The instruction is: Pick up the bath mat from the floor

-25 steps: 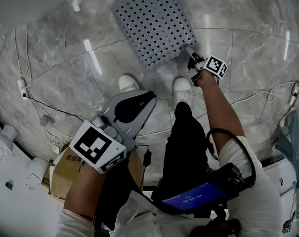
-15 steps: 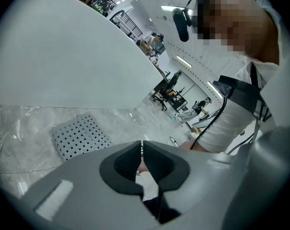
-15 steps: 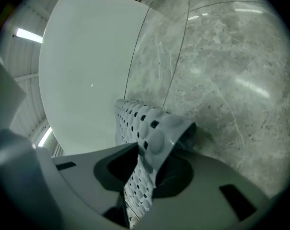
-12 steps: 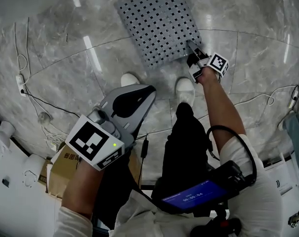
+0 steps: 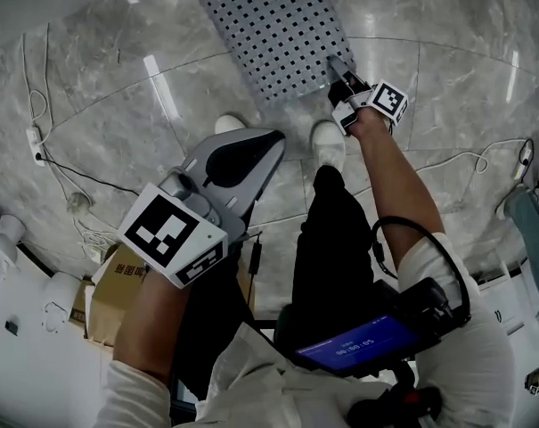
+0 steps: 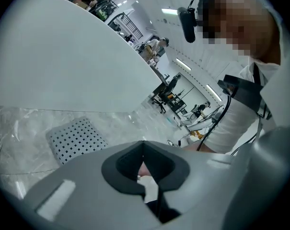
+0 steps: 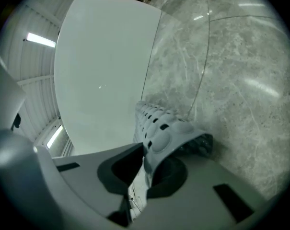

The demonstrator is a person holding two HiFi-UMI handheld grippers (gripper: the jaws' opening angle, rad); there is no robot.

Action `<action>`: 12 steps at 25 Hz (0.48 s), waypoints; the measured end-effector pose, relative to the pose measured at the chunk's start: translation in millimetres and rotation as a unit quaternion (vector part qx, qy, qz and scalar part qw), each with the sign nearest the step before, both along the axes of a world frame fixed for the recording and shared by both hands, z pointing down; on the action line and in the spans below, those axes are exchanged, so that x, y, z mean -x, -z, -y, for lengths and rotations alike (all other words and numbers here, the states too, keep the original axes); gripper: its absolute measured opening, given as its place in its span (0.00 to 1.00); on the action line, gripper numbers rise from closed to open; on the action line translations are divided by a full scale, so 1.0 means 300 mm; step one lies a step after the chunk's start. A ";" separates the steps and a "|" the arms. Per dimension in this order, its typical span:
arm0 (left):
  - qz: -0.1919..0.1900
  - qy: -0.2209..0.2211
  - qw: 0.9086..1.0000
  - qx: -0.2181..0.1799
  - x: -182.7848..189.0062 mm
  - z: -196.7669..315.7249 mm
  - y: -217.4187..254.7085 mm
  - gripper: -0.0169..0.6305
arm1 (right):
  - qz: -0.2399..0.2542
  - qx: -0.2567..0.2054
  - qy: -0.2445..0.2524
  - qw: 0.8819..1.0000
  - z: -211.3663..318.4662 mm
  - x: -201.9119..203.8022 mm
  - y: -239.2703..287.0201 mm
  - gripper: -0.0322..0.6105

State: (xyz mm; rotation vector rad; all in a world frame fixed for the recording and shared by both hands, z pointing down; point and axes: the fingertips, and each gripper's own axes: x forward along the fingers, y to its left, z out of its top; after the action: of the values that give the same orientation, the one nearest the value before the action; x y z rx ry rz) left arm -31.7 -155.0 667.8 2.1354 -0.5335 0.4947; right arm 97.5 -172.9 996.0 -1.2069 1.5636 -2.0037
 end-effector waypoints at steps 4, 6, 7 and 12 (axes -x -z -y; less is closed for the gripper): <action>-0.013 0.010 1.000 0.001 -0.005 0.020 0.074 0.04 | -0.020 -0.010 0.010 1.000 0.037 0.002 0.094 0.07; -0.014 0.010 1.000 0.001 -0.005 0.019 0.109 0.04 | -0.009 -0.020 0.012 1.000 0.064 0.025 0.146 0.07; -0.014 0.009 1.000 0.000 -0.006 0.021 0.127 0.04 | 0.006 -0.027 0.008 1.000 0.084 0.041 0.176 0.07; -0.014 0.004 1.000 -0.011 -0.004 0.025 0.235 0.04 | 0.017 -0.029 0.004 0.999 0.150 0.102 0.322 0.07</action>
State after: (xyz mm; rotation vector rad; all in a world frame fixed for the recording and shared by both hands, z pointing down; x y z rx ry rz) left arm -30.5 -162.6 597.4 2.1564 -0.5329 0.4555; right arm 66.8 -217.8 899.3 -1.1408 1.6011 -1.9607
